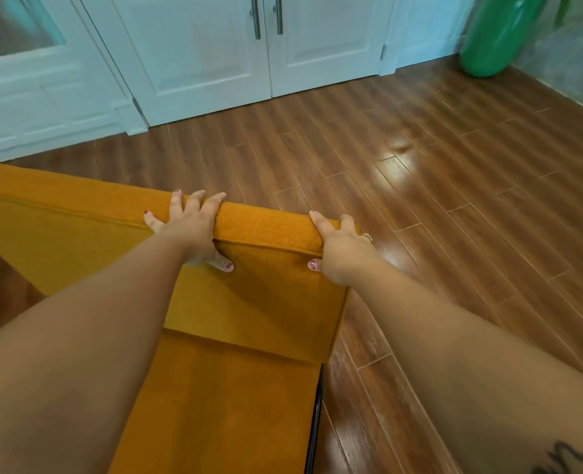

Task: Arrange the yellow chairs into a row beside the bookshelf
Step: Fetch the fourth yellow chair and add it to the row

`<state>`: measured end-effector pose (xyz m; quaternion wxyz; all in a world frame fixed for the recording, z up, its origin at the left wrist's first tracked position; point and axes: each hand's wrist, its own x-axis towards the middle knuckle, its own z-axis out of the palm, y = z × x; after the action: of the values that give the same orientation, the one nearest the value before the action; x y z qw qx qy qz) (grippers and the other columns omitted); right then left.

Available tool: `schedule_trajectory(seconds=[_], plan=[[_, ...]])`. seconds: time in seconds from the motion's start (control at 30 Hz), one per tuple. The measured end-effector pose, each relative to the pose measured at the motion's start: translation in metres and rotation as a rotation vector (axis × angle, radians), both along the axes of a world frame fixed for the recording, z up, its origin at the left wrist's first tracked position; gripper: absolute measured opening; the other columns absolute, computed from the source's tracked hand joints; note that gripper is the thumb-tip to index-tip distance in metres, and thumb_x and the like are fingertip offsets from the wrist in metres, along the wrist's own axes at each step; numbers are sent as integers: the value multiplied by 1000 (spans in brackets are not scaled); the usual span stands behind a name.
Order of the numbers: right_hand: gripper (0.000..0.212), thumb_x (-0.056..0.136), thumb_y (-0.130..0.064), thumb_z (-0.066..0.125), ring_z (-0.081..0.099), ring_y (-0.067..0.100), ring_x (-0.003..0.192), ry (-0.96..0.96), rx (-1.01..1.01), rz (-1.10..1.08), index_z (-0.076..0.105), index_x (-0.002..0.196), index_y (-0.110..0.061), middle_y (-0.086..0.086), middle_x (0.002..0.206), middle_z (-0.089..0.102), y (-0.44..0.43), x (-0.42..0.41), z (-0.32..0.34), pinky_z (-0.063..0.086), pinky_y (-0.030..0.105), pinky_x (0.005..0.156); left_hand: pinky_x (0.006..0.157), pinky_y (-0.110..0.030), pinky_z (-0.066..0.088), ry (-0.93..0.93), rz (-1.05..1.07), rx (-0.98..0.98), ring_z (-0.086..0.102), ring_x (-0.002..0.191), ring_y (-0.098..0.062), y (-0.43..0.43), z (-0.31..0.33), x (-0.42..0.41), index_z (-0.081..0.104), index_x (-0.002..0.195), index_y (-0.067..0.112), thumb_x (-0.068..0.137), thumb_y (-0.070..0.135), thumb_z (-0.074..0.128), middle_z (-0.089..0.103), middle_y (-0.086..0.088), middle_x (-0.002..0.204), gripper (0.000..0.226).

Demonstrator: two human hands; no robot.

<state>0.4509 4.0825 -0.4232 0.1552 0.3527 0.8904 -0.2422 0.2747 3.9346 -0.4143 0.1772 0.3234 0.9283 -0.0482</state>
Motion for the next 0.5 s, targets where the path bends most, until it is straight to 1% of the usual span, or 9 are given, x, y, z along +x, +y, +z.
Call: schedule_trajectory(seconds=[0.07, 0.27, 0.5], plan=[[81, 95, -32, 58, 19, 48, 138, 5, 23, 5, -1, 150, -43, 10, 157, 1, 13, -14, 1, 36, 52, 103, 107, -72, -1, 7, 6, 13, -15, 146, -33, 11, 0, -11, -1, 151, 39, 59, 50, 85, -4, 2, 161, 127], [81, 93, -34, 59, 28, 46, 133, 5, 75, 45, 3, 151, -41, 10, 155, 8, 54, -56, -1, 38, 53, 100, 107, -72, -1, 29, 14, 37, -13, 147, -34, 40, -4, -43, -2, 152, 37, 60, 54, 83, -1, -1, 161, 126], [83, 92, -34, 61, 26, 46, 134, -14, 75, 84, 4, 150, -42, 6, 154, 10, 93, -92, 5, 38, 55, 102, 107, -71, -2, 59, 13, 50, -11, 147, -35, 70, -8, -75, -1, 152, 36, 60, 60, 80, 1, -4, 161, 124]])
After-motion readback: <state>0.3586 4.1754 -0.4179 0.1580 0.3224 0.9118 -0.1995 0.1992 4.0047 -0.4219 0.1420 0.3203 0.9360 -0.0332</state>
